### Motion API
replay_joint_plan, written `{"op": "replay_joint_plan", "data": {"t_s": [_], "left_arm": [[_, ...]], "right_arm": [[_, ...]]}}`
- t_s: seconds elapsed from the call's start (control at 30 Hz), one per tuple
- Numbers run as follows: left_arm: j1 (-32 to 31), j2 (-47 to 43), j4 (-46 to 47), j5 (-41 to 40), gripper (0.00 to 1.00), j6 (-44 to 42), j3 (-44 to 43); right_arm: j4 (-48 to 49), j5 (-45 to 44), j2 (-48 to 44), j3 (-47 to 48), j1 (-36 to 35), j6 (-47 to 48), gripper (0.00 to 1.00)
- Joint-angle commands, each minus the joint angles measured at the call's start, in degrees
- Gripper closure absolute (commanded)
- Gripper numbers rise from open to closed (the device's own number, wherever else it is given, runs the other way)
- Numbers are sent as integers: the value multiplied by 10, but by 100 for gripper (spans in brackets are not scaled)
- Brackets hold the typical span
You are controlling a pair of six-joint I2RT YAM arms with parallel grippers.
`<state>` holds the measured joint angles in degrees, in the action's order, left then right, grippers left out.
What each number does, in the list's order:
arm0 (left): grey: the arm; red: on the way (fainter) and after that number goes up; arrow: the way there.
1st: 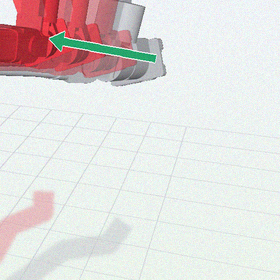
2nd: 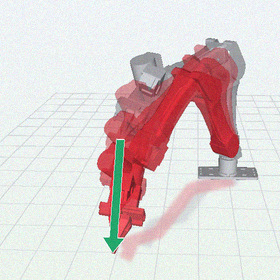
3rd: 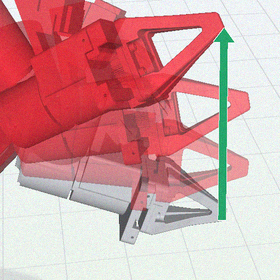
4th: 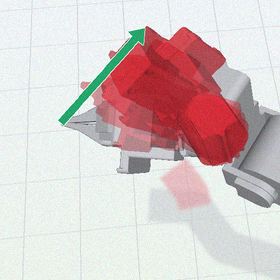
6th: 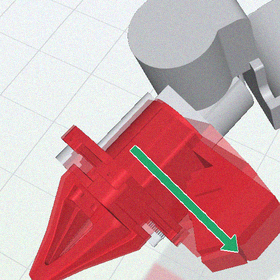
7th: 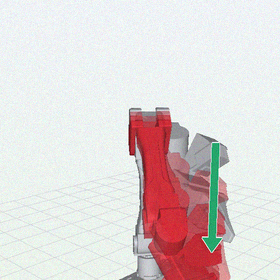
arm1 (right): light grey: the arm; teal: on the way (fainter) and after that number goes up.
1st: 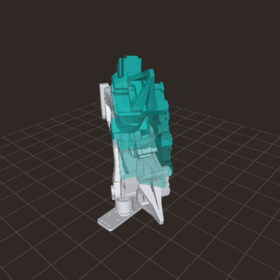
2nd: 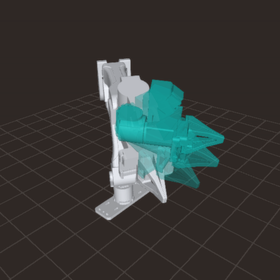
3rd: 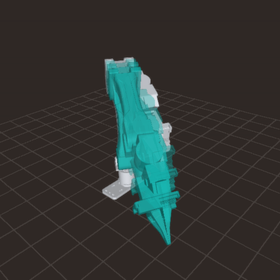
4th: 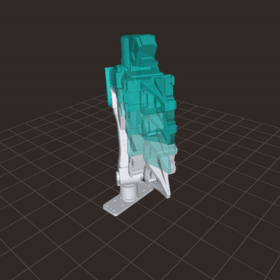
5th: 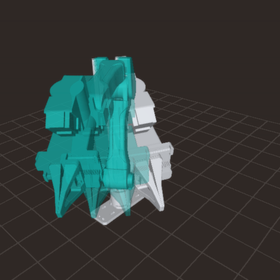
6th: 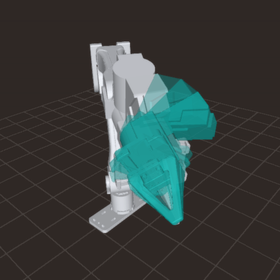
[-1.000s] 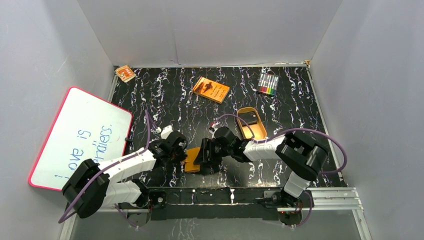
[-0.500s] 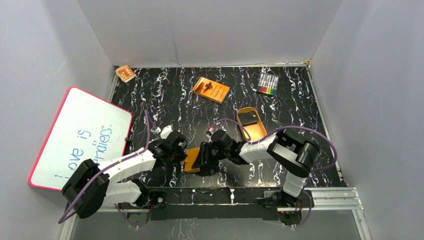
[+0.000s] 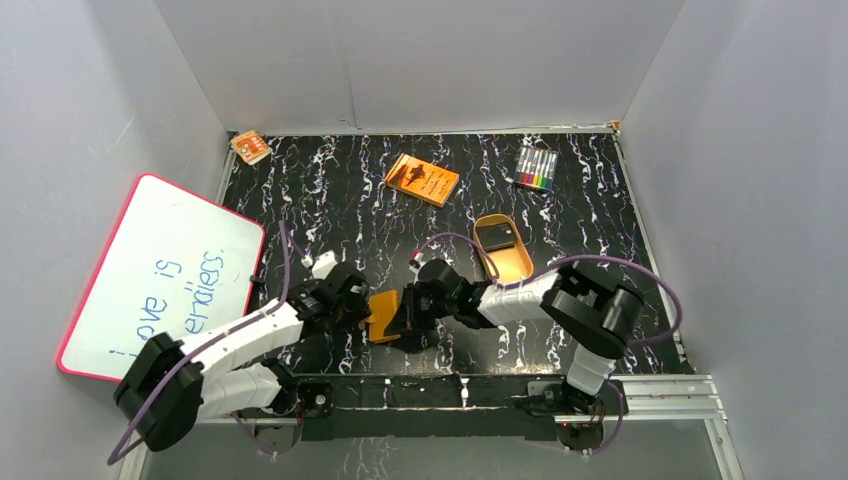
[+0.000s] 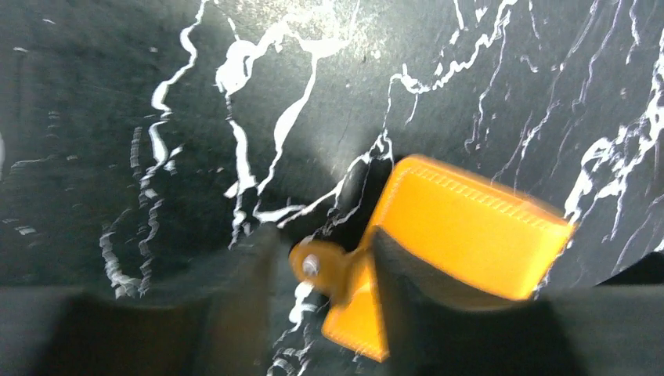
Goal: Put the credit cards into the card holder
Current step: Pick up the card holder from the center of the board.
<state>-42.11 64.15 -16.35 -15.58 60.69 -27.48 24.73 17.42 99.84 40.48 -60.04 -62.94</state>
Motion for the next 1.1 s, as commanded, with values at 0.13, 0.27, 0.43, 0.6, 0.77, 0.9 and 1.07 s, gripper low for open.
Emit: {"op": "replay_joint_plan", "data": {"t_s": [0.13,0.27,0.43,0.6,0.77,0.9,1.07], "left_arm": [[5,-136,-212,-91,17,-16,-193],[5,-158,-247,-139,15,-28,-310],[5,-144,-229,-163,12,-59,-443],[5,-113,-165,-101,10,-67,-527],[5,-85,-57,-7,9,-67,-514],[5,-64,5,64,8,-57,-494],[5,-50,38,118,8,-30,-459]], "right_arm": [[-324,-195,-185,149,6,336,100],[-441,-330,-237,258,6,510,100],[-435,-532,-271,328,-38,751,100],[-181,-657,-329,211,-70,1063,100],[101,-703,-347,112,-93,1363,100],[315,-667,-349,34,-97,1566,100],[334,-652,-359,32,-97,1614,100]]}}
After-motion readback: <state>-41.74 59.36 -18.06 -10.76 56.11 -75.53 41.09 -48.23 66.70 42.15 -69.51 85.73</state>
